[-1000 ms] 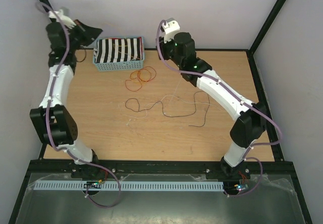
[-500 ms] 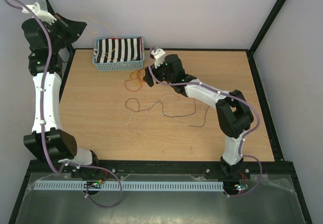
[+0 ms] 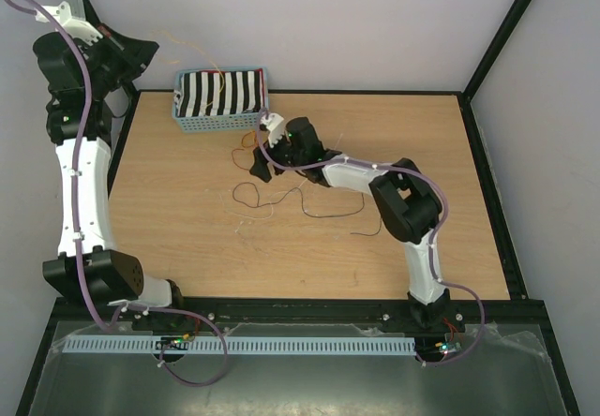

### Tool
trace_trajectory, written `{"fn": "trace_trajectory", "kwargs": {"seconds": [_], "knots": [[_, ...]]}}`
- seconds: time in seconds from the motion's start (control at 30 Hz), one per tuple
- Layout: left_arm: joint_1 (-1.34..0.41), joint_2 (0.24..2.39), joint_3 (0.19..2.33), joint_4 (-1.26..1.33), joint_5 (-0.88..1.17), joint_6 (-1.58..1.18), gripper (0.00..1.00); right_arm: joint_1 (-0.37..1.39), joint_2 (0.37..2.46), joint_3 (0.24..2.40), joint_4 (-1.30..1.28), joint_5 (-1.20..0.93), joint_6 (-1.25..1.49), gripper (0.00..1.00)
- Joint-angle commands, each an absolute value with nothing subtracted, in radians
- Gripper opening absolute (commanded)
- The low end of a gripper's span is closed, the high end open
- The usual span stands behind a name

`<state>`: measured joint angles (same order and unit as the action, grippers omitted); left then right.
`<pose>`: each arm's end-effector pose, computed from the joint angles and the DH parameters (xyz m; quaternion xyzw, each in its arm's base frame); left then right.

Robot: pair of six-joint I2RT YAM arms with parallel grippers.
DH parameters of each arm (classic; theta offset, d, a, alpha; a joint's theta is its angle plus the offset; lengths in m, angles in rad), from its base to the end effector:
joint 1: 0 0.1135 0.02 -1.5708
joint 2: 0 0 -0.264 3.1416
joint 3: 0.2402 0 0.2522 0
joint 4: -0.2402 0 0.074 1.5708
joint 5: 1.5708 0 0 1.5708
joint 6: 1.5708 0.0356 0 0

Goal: Zip-tie the wires
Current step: Untie the cable at the center of the board, then straighten the cable at the center of the board.

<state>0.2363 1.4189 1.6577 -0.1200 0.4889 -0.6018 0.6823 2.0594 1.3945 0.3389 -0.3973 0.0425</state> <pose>0.3039 0.0560 0.5032 -0.0968 0.6621 -0.2899 0.6843 0.3599 0.3102 0.2085 -0.3597 0.7199 0.3525 0.4776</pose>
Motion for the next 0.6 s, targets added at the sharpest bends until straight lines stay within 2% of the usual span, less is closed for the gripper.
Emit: {"fn": "trace_trajectory", "kwargs": {"seconds": [0.0,0.13,0.2,0.23,0.27,0.33,0.4,0.57], "knots": [[0.245,1.386,1.699,-0.125,0.486,-0.584,0.0,0.71,2.138,1.49,0.365,-0.391,0.026,0.85],[0.254,1.375,1.702,-0.131,0.482,-0.578,0.0,0.713,2.221,1.587,0.336,-0.34,0.018,0.81],[0.258,1.376,1.707,-0.135,0.483,-0.576,0.0,0.713,2.245,1.637,0.333,-0.324,0.009,0.73],[0.26,1.376,1.709,-0.138,0.483,-0.574,0.0,0.713,2.257,1.654,0.323,-0.322,0.003,0.65],[0.264,1.377,1.71,-0.14,0.484,-0.574,0.0,0.713,2.267,1.672,0.309,-0.318,0.0,0.52],[0.273,1.375,1.711,-0.146,0.487,-0.571,0.0,0.714,2.272,1.708,0.269,-0.3,-0.006,0.22],[0.293,1.372,1.709,-0.158,0.491,-0.571,0.0,0.713,2.253,1.722,0.235,-0.26,-0.024,0.01],[0.393,1.35,1.652,-0.169,0.518,-0.592,0.0,0.713,2.137,1.764,0.163,-0.11,-0.118,0.0]]}}
